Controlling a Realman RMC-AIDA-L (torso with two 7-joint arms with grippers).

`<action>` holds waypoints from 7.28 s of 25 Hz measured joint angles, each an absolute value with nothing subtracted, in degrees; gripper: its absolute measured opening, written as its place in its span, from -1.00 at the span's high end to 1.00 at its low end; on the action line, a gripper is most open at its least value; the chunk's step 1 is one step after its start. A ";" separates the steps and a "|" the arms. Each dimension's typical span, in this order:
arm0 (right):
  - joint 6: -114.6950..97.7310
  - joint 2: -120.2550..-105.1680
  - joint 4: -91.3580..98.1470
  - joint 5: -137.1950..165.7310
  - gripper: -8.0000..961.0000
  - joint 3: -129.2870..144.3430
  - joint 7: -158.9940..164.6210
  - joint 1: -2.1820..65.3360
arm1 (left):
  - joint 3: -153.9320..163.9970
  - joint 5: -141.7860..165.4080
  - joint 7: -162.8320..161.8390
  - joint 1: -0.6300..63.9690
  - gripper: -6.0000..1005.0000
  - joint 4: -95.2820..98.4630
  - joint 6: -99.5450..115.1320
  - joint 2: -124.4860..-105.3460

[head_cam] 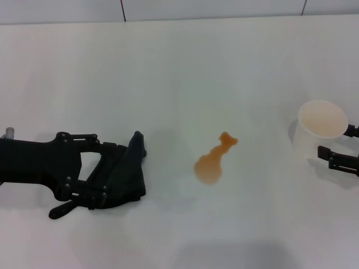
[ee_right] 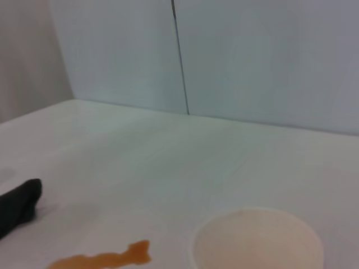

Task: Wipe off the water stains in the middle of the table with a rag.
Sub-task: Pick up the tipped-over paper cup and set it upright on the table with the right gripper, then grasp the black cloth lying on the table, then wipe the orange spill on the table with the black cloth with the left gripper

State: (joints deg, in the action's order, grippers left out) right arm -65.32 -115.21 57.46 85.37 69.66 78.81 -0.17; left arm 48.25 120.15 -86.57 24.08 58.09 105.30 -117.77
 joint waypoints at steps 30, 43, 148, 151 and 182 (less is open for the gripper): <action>-84.55 -115.34 77.38 84.82 -0.81 67.76 85.88 0.07 | 48.25 120.14 -86.65 24.69 -0.71 58.09 103.12 -117.77; -81.42 -115.22 88.22 102.58 -0.81 72.24 100.34 6.06 | 48.52 123.13 -94.59 26.78 -0.71 58.58 103.35 -116.00; -79.76 -115.31 88.19 99.50 -0.81 76.06 99.05 5.54 | 62.38 141.40 -104.09 39.72 0.32 50.22 84.06 -119.33; -79.90 -115.31 88.28 99.50 -0.81 76.05 99.05 5.52 | 62.72 141.01 -104.20 39.67 0.35 50.19 83.64 -119.35; -79.43 -115.32 87.88 98.87 -0.81 75.90 98.39 5.49 | 65.84 125.52 -96.68 48.93 0.82 40.97 77.97 -119.46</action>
